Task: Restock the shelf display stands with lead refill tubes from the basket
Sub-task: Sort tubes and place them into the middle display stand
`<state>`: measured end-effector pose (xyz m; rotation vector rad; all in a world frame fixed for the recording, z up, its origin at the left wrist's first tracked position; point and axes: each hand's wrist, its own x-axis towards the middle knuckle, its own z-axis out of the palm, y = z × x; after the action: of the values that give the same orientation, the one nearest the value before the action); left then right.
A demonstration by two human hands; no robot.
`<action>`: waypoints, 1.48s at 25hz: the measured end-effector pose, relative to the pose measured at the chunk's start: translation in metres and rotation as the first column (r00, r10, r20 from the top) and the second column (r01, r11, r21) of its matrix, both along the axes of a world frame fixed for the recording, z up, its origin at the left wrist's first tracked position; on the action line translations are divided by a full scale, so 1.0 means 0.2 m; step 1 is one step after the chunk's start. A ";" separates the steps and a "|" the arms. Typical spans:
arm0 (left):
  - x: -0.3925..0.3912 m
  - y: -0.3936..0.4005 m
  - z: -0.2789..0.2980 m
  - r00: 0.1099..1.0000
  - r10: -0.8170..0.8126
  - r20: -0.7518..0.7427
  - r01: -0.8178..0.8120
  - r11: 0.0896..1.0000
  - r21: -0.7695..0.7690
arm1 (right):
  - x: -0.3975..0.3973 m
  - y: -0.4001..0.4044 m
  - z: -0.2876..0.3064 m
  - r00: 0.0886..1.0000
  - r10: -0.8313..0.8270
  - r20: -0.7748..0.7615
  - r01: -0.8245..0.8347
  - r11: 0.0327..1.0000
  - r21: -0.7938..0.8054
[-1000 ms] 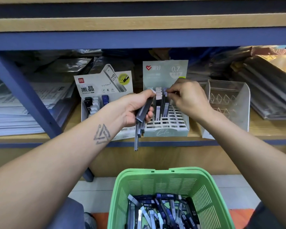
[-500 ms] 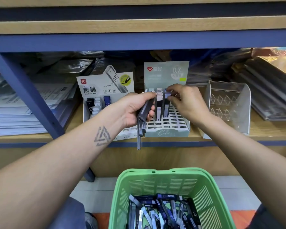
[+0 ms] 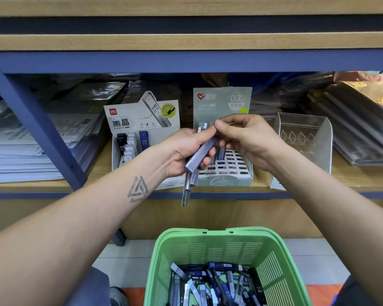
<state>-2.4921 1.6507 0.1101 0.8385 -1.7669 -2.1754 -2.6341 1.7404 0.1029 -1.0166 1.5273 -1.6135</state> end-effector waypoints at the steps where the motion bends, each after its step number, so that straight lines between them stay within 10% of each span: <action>1: 0.00 0.00 0.00 1.000 -0.004 0.003 0.004 1.000 0.006 | -0.01 0.01 0.00 0.996 0.015 0.088 -0.014 1.000 -0.012; 15: 0.03 -0.04 -0.04 0.982 0.178 -0.056 -0.186 0.901 -0.393 | -0.06 0.03 -0.03 0.975 0.065 0.211 -0.057 0.997 -0.045; 22: 0.02 -0.10 -0.03 0.950 0.290 0.111 -0.262 0.940 -0.218 | -0.08 0.03 0.02 0.977 -0.149 -0.152 0.142 0.988 -0.059; 27: 0.05 -0.16 -0.01 0.953 0.211 0.219 -0.204 0.977 -0.058 | -0.07 0.01 -0.03 0.765 -0.211 -0.608 0.211 0.975 -0.073; 37: 0.05 -0.16 -0.02 0.957 0.159 0.242 -0.165 0.986 0.005 | -0.04 0.00 -0.04 0.725 -0.199 -0.659 0.146 0.980 -0.134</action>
<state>-2.4821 1.6179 0.1071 1.2544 -1.7067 -2.0668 -2.6419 1.7400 0.0948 -1.6701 2.0952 -1.5027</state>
